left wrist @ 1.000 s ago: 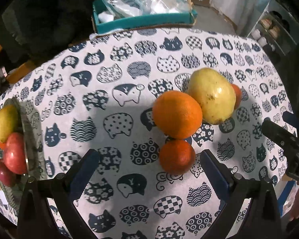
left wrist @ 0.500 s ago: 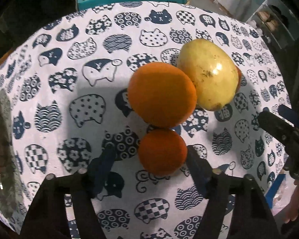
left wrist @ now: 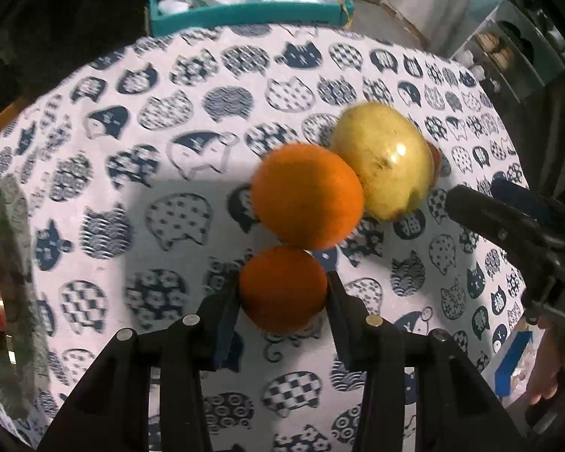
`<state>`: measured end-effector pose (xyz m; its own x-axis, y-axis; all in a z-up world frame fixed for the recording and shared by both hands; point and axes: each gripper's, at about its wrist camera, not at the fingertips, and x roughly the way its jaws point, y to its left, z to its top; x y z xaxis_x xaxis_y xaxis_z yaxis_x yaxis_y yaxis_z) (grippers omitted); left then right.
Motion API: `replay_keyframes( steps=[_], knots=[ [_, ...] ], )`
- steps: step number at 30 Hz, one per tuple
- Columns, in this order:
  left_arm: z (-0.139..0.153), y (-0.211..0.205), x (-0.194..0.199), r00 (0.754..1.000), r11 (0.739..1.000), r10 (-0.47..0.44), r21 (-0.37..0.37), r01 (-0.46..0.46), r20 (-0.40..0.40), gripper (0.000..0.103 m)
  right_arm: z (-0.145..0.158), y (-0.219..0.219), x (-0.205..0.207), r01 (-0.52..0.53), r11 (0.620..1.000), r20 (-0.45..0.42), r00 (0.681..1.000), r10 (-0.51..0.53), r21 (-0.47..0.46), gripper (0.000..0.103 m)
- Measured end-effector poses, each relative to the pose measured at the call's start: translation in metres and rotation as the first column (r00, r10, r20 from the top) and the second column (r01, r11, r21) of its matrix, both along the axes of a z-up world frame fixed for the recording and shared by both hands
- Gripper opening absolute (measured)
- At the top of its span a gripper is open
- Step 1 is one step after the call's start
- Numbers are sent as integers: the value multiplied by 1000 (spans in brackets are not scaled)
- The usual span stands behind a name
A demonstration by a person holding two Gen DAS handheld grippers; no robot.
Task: Organize fruits
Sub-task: 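Close the left gripper on an orange while the right gripper grasps the pear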
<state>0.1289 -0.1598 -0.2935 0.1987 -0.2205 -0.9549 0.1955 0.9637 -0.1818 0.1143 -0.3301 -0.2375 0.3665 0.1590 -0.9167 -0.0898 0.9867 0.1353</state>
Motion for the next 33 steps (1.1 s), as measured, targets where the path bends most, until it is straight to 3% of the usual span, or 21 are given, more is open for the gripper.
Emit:
replay_keyframes(
  steps=[13,18,22,29,33],
  knots=[
    [19,51,19,992,994,106,13,-107,73,45,-19,30,43,-75,996,-29,997,76,38,87],
    [17,56,24,989,992,125,10,-126,73,45,-20,40,49,-95,995,-21,995,95,3,82],
    [14,56,24,990,992,123,6,-123,62,45,-23,56,47,-159,984,-30,987,157,-78,75],
    [13,55,24,991,993,118,-2,-118,56,45,-27,48,50,-129,992,-101,986,129,2,71],
    [13,58,25,991,992,124,-5,-124,54,45,-26,50,44,-126,992,-117,985,124,-11,70]
  ],
)
